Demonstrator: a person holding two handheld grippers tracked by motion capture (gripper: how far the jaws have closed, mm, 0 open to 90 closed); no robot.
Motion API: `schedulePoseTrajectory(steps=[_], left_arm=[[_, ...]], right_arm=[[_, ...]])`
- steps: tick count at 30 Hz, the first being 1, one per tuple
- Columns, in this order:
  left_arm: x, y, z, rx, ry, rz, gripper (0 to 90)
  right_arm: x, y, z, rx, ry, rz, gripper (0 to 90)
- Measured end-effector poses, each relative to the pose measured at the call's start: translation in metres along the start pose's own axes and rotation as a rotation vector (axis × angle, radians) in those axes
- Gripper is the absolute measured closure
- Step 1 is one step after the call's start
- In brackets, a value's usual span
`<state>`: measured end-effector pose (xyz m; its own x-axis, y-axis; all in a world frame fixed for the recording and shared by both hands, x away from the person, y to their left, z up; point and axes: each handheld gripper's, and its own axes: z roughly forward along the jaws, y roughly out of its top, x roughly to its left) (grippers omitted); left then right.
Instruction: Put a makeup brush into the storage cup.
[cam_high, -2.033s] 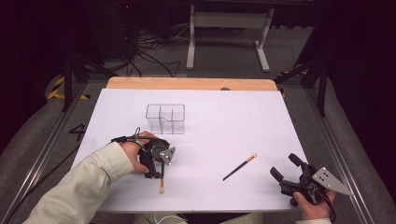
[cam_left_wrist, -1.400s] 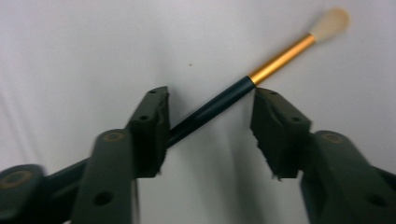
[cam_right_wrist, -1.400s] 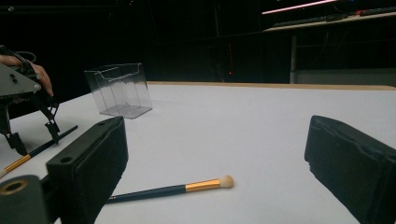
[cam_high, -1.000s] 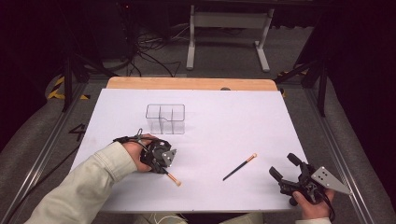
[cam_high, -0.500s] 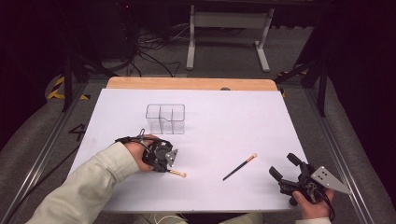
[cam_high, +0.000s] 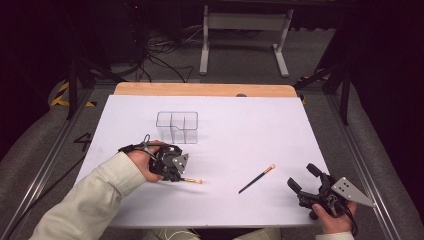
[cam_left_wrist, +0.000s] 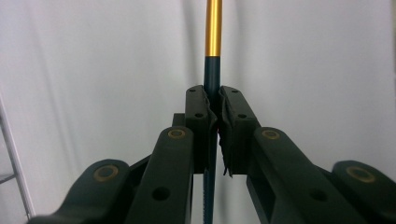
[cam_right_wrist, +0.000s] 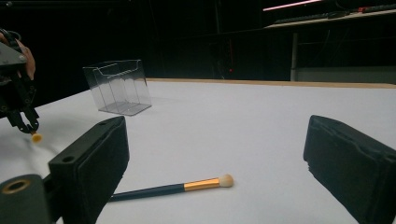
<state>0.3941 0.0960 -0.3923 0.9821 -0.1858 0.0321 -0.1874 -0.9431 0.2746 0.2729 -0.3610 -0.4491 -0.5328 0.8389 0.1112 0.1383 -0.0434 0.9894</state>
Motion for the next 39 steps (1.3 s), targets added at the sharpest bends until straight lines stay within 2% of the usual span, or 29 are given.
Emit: schedulePoseTrajectory(steps=[6,13,14,17,18,19,20,21,23,24,25,28,32,39], left_arm=[[0.0,-0.005,-0.013,-0.112,0.019,-0.02,82.7],[-0.001,-0.008,-0.024,-0.202,0.032,-0.037,82.8],[-0.001,-0.008,-0.024,-0.202,0.032,-0.037,82.7],[-0.001,-0.012,-0.028,-0.279,0.024,-0.065,82.7],[0.0,-0.014,-0.03,-0.322,0.021,-0.075,82.7],[0.0,-0.014,-0.03,-0.322,0.021,-0.075,82.7],[-0.001,-0.015,-0.031,-0.347,0.023,-0.085,82.7],[0.0,-0.017,-0.033,-0.39,0.022,-0.097,82.8],[0.001,-0.018,-0.033,-0.402,0.027,-0.1,82.8],[0.001,-0.02,-0.035,-0.443,0.035,-0.114,82.7],[0.001,-0.02,-0.035,-0.443,0.035,-0.114,82.7],[0.001,-0.023,-0.038,-0.505,0.035,-0.125,82.7],[0.0,-0.026,-0.038,-0.565,0.052,-0.156,82.7],[-0.001,-0.031,-0.041,-0.665,0.116,-0.214,82.7]], right_arm=[[0.0,0.0,0.006,0.008,0.013,-0.006,7.4],[0.0,0.0,0.009,0.01,0.02,-0.01,7.5],[0.0,0.0,0.009,0.01,0.02,-0.01,7.5],[0.0,0.0,0.009,0.011,0.019,0.001,7.6],[0.0,0.0,0.01,0.014,0.015,-0.01,7.6],[0.0,0.0,0.01,0.014,0.015,-0.01,7.6],[0.001,0.0,0.01,0.013,0.016,-0.012,7.6],[0.001,0.0,0.01,0.013,0.016,-0.012,7.6],[0.001,0.0,0.01,0.014,0.015,-0.01,7.6],[0.001,0.0,0.01,0.014,0.015,-0.009,7.6],[0.001,0.0,0.01,0.014,0.015,-0.009,7.6],[0.001,0.0,0.01,0.013,0.021,-0.002,7.6],[0.001,0.0,0.011,0.017,0.018,-0.009,7.6],[0.001,-0.001,0.011,0.016,0.019,-0.009,7.5]])
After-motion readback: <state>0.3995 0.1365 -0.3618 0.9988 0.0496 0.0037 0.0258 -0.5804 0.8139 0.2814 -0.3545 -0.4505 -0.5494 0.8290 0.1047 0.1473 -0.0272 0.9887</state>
